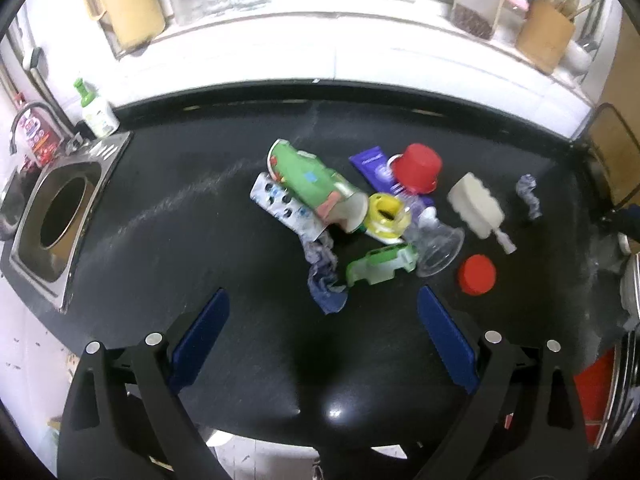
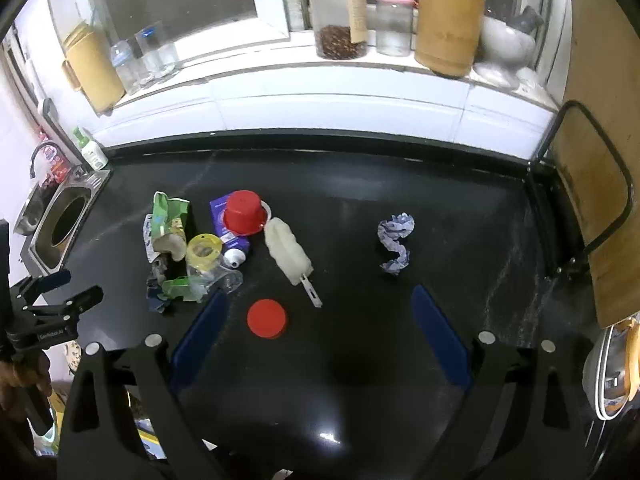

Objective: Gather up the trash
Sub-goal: 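Grasp the blue cloth with the left tool while the right tool grasps the crumpled cloth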

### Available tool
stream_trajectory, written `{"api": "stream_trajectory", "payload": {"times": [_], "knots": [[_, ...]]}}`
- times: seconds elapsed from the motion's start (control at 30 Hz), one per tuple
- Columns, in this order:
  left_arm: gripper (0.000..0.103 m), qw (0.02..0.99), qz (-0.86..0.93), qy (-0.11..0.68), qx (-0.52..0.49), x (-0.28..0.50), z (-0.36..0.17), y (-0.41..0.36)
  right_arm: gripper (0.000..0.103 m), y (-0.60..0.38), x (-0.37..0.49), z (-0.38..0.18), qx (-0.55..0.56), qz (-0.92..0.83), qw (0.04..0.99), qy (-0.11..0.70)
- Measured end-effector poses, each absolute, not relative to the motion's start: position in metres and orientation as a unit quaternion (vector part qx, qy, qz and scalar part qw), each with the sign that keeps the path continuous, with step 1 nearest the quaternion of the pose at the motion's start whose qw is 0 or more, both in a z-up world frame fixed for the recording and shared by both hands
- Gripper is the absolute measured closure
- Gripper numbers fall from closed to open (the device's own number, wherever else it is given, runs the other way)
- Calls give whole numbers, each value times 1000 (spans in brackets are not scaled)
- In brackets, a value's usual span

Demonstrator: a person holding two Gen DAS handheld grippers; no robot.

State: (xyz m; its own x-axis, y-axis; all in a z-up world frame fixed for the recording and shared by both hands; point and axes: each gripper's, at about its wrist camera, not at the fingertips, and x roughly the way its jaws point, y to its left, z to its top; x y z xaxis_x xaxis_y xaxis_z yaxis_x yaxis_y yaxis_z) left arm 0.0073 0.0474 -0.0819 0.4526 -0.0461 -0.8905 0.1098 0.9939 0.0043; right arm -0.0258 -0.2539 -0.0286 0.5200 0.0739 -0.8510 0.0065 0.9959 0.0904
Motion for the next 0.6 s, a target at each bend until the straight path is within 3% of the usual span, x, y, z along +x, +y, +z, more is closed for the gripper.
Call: {"api": "stream_trajectory", "payload": {"times": [0.6], "knots": [[13, 850, -4, 525, 33, 67, -185, 56, 14, -303, 45, -143, 37, 3, 844, 535]]}}
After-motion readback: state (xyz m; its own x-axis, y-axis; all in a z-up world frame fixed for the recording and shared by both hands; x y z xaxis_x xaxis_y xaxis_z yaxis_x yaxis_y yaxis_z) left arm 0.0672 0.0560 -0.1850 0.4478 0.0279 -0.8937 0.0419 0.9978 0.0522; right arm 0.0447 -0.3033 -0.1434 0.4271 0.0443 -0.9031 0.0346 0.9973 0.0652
